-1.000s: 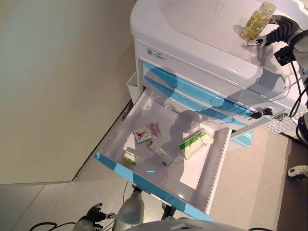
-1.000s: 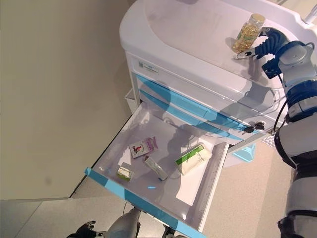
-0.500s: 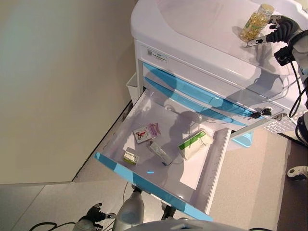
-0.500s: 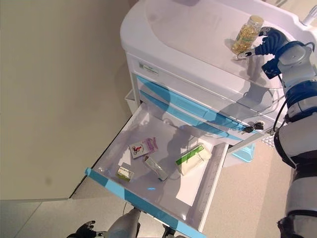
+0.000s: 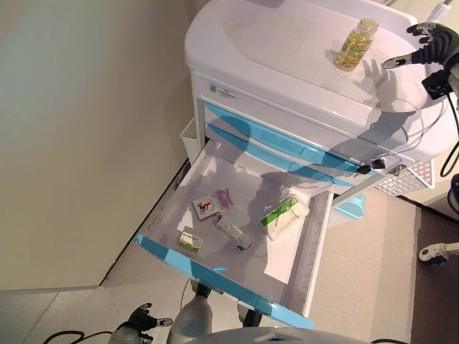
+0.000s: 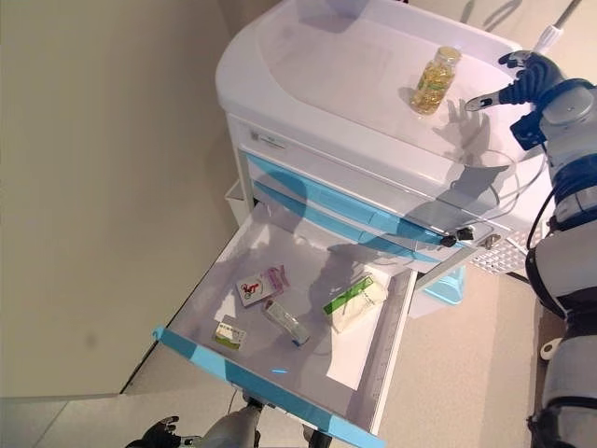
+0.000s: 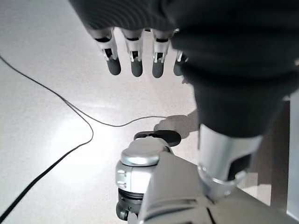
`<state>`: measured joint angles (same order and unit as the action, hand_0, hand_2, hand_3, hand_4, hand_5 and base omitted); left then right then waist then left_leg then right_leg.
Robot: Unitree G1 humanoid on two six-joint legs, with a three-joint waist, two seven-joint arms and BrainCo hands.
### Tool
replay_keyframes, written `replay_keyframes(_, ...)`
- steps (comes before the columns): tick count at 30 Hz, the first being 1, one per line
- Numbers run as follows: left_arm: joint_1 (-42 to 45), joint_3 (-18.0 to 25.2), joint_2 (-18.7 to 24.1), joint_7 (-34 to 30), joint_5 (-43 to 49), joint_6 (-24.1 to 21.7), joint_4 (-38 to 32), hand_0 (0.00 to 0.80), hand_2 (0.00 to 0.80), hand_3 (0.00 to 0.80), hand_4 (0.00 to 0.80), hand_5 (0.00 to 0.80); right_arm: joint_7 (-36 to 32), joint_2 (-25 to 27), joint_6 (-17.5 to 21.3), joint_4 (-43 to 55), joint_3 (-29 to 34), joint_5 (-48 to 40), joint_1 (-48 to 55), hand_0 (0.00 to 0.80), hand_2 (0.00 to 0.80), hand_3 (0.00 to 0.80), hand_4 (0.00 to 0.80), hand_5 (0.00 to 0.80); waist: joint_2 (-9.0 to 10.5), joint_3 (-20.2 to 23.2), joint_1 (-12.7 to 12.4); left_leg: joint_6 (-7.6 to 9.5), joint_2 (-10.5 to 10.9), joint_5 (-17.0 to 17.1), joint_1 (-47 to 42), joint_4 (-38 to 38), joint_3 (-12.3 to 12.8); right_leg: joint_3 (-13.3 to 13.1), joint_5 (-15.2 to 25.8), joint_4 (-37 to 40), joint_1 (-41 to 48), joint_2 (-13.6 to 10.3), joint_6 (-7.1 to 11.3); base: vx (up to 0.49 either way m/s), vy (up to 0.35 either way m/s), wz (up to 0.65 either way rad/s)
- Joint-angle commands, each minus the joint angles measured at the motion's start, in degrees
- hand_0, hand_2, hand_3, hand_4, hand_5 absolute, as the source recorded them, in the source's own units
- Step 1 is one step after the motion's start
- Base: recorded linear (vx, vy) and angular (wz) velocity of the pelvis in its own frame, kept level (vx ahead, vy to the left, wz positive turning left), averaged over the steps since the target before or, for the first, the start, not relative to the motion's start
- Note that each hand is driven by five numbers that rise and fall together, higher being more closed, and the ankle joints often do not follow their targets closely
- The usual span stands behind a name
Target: Open the drawer and pick up the medicine
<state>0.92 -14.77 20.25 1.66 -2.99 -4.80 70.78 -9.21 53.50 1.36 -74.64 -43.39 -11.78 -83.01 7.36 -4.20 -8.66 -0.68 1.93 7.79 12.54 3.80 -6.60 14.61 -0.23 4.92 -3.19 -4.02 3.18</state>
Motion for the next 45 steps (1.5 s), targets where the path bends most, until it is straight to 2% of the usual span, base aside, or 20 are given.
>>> replay_keyframes(1,-0.8,-0.6,-0.1,0.2,1.9,-0.1,1.9,0.0,0.0,0.0,0.0,0.0,2.5,5.4,1.9,0.4,-1.0,1.5,-1.2,0.0,0.0,0.0,0.0,0.0,-0.38,1.1,0.8,0.33,2.3,-4.9,-3.2,0.1,2.6,-0.7,3.4,-3.5,-4.2,-1.5,2.37,-0.01,0.026,-0.05)
replay_keyframes(7,-0.5,-0.3,-0.6,0.3,2.8,-0.2,2.2,0.0,0.0,0.0,0.0,0.0,5.4,8.0,2.8,2.2,4.5,-1.9,2.4,0.0,0.0,0.0,0.0,0.0,-1.05,2.4,2.1,0.33,2.3,-5.3,-4.6,0.2,3.8,-1.6,3.6,-3.1,-3.0,-1.6,2.56,-0.011,0.029,-0.04)
replay_keyframes(9,-0.1,0.3,-1.5,0.8,3.3,-0.4,2.5,0.0,0.0,0.0,0.0,0.0,10.6,9.2,5.0,6.1,14.4,-9.2,8.5,0.0,0.0,0.0,0.0,0.0,-2.16,3.1,3.3,0.57,2.4,-6.1,-6.2,0.3,5.0,-2.7,3.5,-3.2,-2.0,-1.6,2.82,-0.015,0.067,-0.17)
replay_keyframes(10,-0.1,0.3,-1.4,0.8,3.3,-0.4,2.5,0.0,0.0,0.0,0.0,0.0,10.7,9.2,5.0,6.3,14.8,-9.1,8.9,0.0,0.0,0.0,0.0,0.0,-1.99,3.2,3.2,0.6,2.4,-5.9,-6.1,0.4,5.0,-2.7,3.6,-3.2,-2.1,-1.7,2.84,-0.013,0.042,-0.17)
replay_keyframes(11,0.0,0.6,-1.7,1.2,3.5,-0.5,2.7,0.0,0.0,0.0,0.0,0.0,12.3,9.3,6.2,9.9,19.2,-11.5,12.6,0.0,0.0,0.0,0.0,0.0,-2.45,3.5,3.7,0.68,2.4,-6.0,-6.4,0.4,5.3,-3.0,3.5,-3.2,-1.9,-1.7,2.86,-0.012,0.063,-0.21)
replay_keyframes(12,0.6,1.6,-2.7,2.0,4.2,-0.7,2.8,0.0,0.0,0.0,0.0,0.0,16.7,8.1,9.4,18.2,28.9,-15.3,20.8,0.0,0.0,0.0,0.0,0.0,-3.78,4.0,4.9,0.97,2.5,-6.4,-7.2,0.4,6.1,-3.8,3.5,-3.3,-1.6,-1.8,3.03,-0.006,0.061,-0.26)
replay_keyframes(13,0.7,1.4,-2.4,2.0,4.2,-0.7,2.8,0.0,0.0,0.0,0.0,0.0,17.0,8.0,9.3,18.8,30.0,-15.1,22.0,0.0,0.0,0.0,0.0,0.0,-3.48,4.1,4.8,0.97,2.5,-6.5,-7.3,0.4,6.1,-3.8,3.5,-3.4,-1.5,-1.7,3.03,-0.005,0.073,-0.29)
replay_keyframes(15,1.5,1.8,-4.0,3.0,5.6,-0.8,2.6,0.0,0.0,0.0,0.0,0.0,23.3,3.3,13.8,31.7,42.8,-15.9,34.6,0.0,0.0,0.0,0.0,0.0,-5.28,4.5,6.1,1.34,2.5,-6.9,-8.3,0.6,7.1,-4.7,3.5,-3.4,-1.3,-1.9,3.22,-0.009,0.055,-0.2)
replay_keyframes(16,1.6,1.6,-3.7,3.0,5.7,-0.8,2.6,0.0,0.0,0.0,0.0,0.0,23.7,2.9,13.5,32.7,43.9,-15.5,36.0,0.0,0.0,0.0,0.0,0.0,-4.99,4.5,5.9,1.35,2.5,-6.9,-8.4,0.6,7.2,-4.8,3.5,-3.4,-1.2,-1.8,3.23,-0.026,0.053,-0.34)
replay_keyframes(17,2.2,1.7,-4.4,3.4,6.7,-0.8,2.5,0.0,0.0,0.0,0.0,0.0,25.3,-1.3,15.5,39.4,50.2,-15.0,44.0,0.0,0.0,0.0,0.0,0.0,-5.84,4.6,6.4,1.6,2.6,-7.2,-9.0,0.7,7.9,-5.4,3.5,-3.3,-1.0,-1.8,3.28,-0.021,0.029,-0.37)
replay_keyframes(18,2.3,1.6,-4.3,3.4,6.7,-0.8,2.4,0.0,0.0,0.0,0.0,0.0,25.4,-1.4,15.4,39.6,50.6,-14.9,44.4,0.0,0.0,0.0,0.0,0.0,-5.71,4.6,6.2,1.6,2.6,-7.2,-9.0,0.7,7.9,-5.5,3.5,-3.3,-1.0,-1.8,3.28,-0.047,0.056,-0.4)
replay_keyframes(19,2.4,2.0,-4.9,3.8,7.5,-0.7,2.2,0.0,0.0,0.0,0.0,0.0,27.5,-6.2,17.0,45.0,53.7,-14.1,49.5,0.0,0.0,0.0,0.0,0.0,-6.67,4.5,6.9,1.85,2.6,-7.4,-9.5,0.7,8.8,-6.3,3.8,-3.2,-0.9,-1.9,3.43,-0.026,0.028,-0.25)
replay_keyframes(20,2.4,1.8,-4.8,3.8,7.6,-0.7,2.2,0.0,0.0,0.0,0.0,0.0,27.6,-6.5,16.8,45.7,54.2,-13.9,50.2,0.0,0.0,0.0,0.0,0.0,-6.51,4.6,6.7,1.85,2.6,-7.4,-9.5,0.7,8.9,-6.4,3.8,-3.2,-0.9,-1.9,3.43,-0.037,0.053,-0.36)
replay_keyframes(21,2.9,2.0,-5.6,4.1,8.5,-0.8,1.9,0.0,0.0,0.0,0.0,0.0,29.9,-13.1,18.6,51.9,59.5,-12.6,57.8,0.0,0.0,0.0,0.0,0.0,-7.41,4.6,7.3,2.14,2.6,-7.6,-10.0,0.6,9.5,-7.1,3.8,-3.3,-1.0,-2.0,3.49,-0.01,0.025,-0.37)
replay_keyframes(22,2.9,1.9,-5.5,4.1,8.5,-0.8,1.8,0.0,0.0,0.0,0.0,0.0,30.0,-13.3,18.5,52.2,59.7,-12.5,58.1,0.0,0.0,0.0,0.0,0.0,-7.29,4.7,7.2,2.14,2.6,-7.6,-10.0,0.6,9.6,-7.1,3.8,-3.3,-0.9,-2.0,3.49,-0.012,0.035,-0.4)
replay_keyframes(25,3.4,2.6,-7.0,4.0,9.7,-1.2,1.7,0.0,0.0,0.0,0.0,0.0,29.3,-22.3,19.2,57.8,63.3,-10.4,68.7,0.0,0.0,0.0,0.0,0.0,-8.29,4.7,8.3,2.42,2.5,-7.8,-10.8,0.8,10.6,-8.0,3.9,-3.1,-0.7,-1.9,3.51,-0.02,0.014,-0.3)
replay_keyframes(32,3.5,4.4,-7.9,4.1,12.2,-1.7,2.3,0.0,0.0,0.0,0.0,0.0,26.9,-30.9,18.0,58.1,63.2,-4.9,83.2,0.0,0.0,0.0,0.0,0.0,-8.81,4.6,10.4,2.21,2.2,-7.6,-11.1,1.0,11.7,-8.5,4.2,-3.0,-0.9,-1.9,3.56,-0.025,-0.001,-0.08)
replay_keyframes(36,3.5,4.6,-8.4,4.7,12.6,-1.9,3.0,0.0,0.0,0.0,0.0,0.0,24.2,-35.0,17.4,50.7,60.8,-6.5,88.6,0.0,0.0,0.0,0.0,0.0,-8.65,4.6,11.9,2.0,2.1,-7.5,-11.7,1.0,11.7,-8.3,4.0,-3.5,-0.5,-1.7,3.3,0.0,-0.002,-0.03)
replay_keyframes(41,3.3,5.0,-8.7,5.0,12.5,-1.7,3.8,0.0,0.0,0.0,0.0,0.0,23.2,-36.2,15.0,33.0,55.7,-4.5,90.4,0.0,0.0,0.0,0.0,0.0,-8.29,4.5,12.9,1.9,1.9,-7.8,-12.4,0.9,11.9,-8.4,3.6,-4.2,0.0,-1.5,3.0,0.0,0.0,0.0)
replay_keyframes(45,3.9,5.7,-8.5,5.3,12.3,-1.7,3.7,0.0,0.0,0.0,0.0,0.0,22.6,-35.8,13.6,28.6,53.2,-2.0,90.7,0.0,0.0,0.0,0.0,0.0,-8.24,4.1,13.0,1.83,1.7,-7.8,-12.7,0.8,11.8,-8.5,3.2,-4.7,0.0,-1.4,2.83,0.001,-0.002,-0.01)
